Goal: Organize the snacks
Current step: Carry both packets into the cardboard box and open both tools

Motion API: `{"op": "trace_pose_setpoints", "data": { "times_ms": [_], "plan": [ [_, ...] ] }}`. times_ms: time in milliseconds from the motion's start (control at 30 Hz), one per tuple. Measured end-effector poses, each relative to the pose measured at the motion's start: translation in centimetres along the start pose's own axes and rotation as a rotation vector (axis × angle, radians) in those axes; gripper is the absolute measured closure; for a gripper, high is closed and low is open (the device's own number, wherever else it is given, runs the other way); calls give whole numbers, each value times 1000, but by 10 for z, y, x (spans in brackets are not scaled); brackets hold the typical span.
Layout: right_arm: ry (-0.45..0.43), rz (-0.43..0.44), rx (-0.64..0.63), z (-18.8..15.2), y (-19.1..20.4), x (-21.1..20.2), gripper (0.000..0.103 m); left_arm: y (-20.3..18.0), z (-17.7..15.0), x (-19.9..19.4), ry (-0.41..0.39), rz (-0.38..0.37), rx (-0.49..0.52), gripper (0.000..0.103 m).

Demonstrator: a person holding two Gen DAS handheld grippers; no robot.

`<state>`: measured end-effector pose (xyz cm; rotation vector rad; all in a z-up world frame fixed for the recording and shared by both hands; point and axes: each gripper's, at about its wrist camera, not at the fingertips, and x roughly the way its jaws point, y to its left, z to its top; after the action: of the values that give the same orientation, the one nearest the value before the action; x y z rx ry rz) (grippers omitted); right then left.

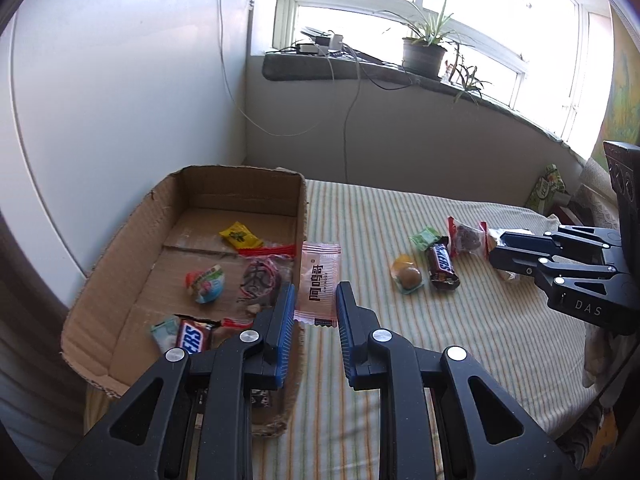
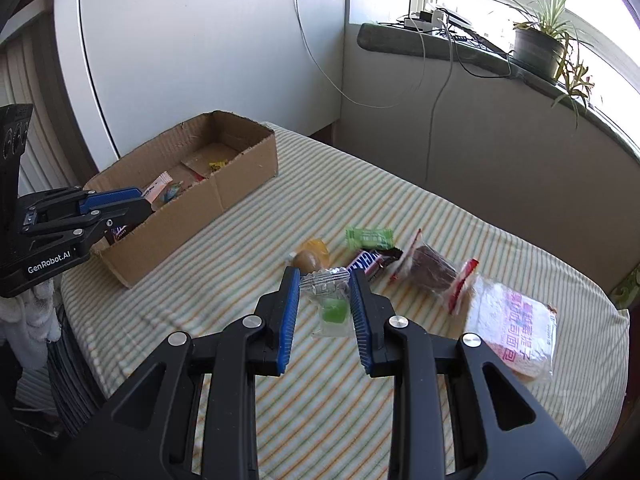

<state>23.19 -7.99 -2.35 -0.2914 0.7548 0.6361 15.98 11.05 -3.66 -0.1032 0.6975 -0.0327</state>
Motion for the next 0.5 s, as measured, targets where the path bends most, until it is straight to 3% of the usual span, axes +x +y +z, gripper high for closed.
{"op": "trace_pose_setpoints", "data": {
  "times_ms": [500],
  "plan": [
    [-15, 113, -92, 60, 73, 43, 76, 68, 4, -6, -31, 115, -73, 84]
  ]
}}
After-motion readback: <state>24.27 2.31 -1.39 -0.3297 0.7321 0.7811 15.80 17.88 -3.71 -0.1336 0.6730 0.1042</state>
